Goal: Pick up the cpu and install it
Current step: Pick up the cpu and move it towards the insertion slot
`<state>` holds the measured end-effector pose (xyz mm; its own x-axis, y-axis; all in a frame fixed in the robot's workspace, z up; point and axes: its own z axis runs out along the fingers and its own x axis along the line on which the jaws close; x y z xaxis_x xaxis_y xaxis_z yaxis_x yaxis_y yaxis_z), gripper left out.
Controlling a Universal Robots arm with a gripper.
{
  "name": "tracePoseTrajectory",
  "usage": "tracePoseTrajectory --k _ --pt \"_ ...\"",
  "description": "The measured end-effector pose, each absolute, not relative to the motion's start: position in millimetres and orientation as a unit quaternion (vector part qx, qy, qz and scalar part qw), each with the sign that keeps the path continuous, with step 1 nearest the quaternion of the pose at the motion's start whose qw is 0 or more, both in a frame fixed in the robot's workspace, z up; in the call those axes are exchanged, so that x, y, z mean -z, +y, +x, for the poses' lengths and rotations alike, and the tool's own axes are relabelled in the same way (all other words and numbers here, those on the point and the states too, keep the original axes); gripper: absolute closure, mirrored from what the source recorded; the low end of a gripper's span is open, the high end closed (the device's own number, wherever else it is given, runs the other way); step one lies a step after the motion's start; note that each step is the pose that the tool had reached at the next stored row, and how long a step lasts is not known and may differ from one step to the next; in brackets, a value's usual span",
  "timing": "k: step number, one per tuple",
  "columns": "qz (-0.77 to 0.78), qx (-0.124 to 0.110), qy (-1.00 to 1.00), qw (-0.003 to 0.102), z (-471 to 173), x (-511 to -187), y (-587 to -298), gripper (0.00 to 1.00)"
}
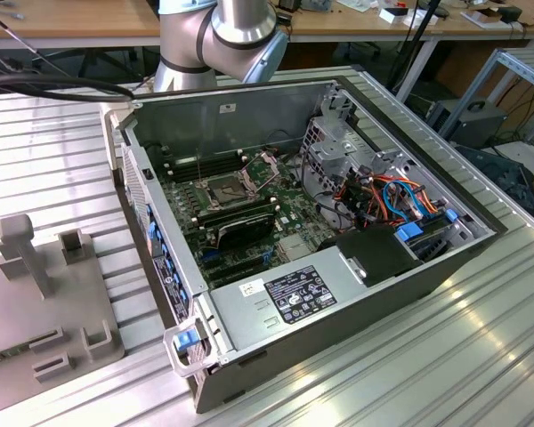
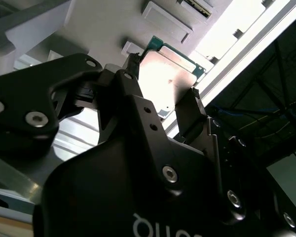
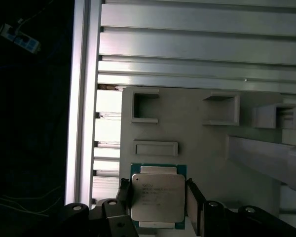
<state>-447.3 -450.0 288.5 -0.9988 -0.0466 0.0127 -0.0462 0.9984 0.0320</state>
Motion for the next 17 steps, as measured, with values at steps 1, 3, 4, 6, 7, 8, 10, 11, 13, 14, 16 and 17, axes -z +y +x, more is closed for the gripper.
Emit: tracePoseTrajectory --k 1,3,4,6,7,8,10,11,13,14,16,17 --pt "0.023 0.016 -1.000 0.007 -447.2 -288.9 -450.0 0.46" --pt "0.023 0.016 -1.000 0.007 -447.2 -289.8 -450.0 0.46" --pt "0.023 0.016 -1.000 0.007 -447.3 -290.3 -450.0 0.46" --pt "0.023 0.016 -1.000 0.007 -447.2 -291.1 -450.0 0.46" --pt "0.023 0.016 -1.000 0.007 -447.3 -291.8 -450.0 0.46" --pt "0.023 0.016 -1.000 0.007 -447.2 -291.9 -450.0 0.46" --pt "0.023 0.016 -1.000 0.007 -447.2 -292.1 -450.0 0.46" --pt "0.023 0.016 -1.000 0.007 -447.3 -292.2 -450.0 0.46" --pt "0.023 0.016 -1.000 0.007 -447.3 -292.3 -450.0 0.46" --pt "0.023 0.016 -1.000 0.007 -447.2 -292.4 -450.0 0.46" --pt "0.023 0.016 -1.000 0.007 -447.2 -292.7 -450.0 0.46" --pt "0.023 0.016 -1.000 0.007 -447.3 -293.3 -450.0 0.46"
